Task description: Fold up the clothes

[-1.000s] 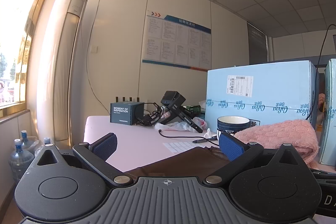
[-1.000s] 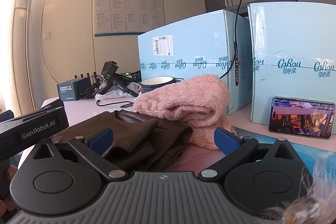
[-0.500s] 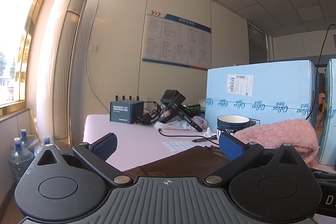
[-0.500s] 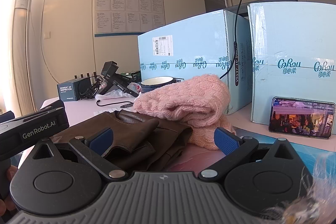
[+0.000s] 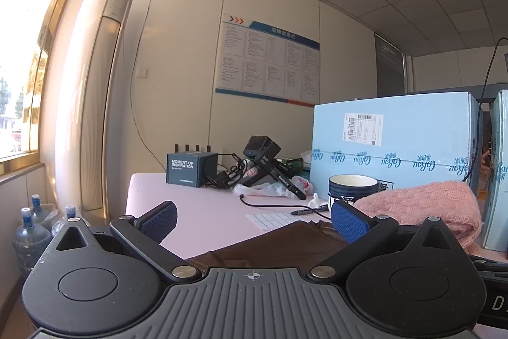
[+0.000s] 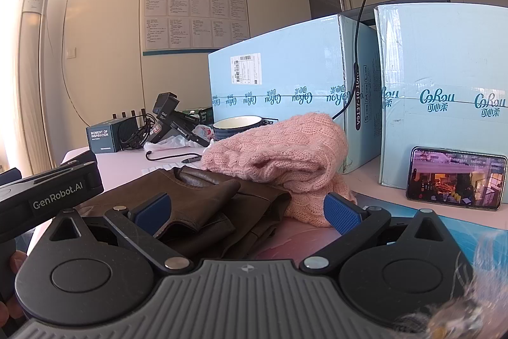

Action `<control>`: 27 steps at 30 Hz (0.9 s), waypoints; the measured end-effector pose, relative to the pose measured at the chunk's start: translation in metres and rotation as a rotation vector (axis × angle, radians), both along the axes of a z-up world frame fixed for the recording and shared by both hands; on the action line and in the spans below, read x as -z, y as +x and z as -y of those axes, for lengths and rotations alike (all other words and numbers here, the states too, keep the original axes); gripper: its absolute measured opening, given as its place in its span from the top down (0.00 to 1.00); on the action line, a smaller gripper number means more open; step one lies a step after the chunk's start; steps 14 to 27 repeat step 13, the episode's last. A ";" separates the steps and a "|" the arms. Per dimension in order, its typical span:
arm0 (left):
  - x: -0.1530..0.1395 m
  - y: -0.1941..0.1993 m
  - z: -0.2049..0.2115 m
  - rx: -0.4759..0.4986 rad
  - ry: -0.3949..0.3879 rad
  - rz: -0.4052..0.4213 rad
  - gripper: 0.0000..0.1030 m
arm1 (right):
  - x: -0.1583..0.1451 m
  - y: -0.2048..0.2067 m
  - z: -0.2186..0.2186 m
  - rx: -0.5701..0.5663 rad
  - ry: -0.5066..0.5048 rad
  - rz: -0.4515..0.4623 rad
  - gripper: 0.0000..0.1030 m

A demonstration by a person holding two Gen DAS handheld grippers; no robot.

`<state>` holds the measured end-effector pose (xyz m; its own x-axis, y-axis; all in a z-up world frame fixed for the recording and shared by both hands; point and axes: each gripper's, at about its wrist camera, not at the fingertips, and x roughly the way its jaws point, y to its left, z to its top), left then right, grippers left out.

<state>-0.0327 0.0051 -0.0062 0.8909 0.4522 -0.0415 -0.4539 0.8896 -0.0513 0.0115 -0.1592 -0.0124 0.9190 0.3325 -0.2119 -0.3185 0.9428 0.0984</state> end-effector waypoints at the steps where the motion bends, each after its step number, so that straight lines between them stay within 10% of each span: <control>1: 0.000 0.000 0.000 0.000 0.000 0.000 0.00 | 0.000 0.000 0.000 0.000 0.000 0.000 0.00; 27: 0.000 0.000 0.000 0.000 -0.001 0.004 0.00 | 0.000 0.000 0.000 0.000 -0.001 0.000 0.00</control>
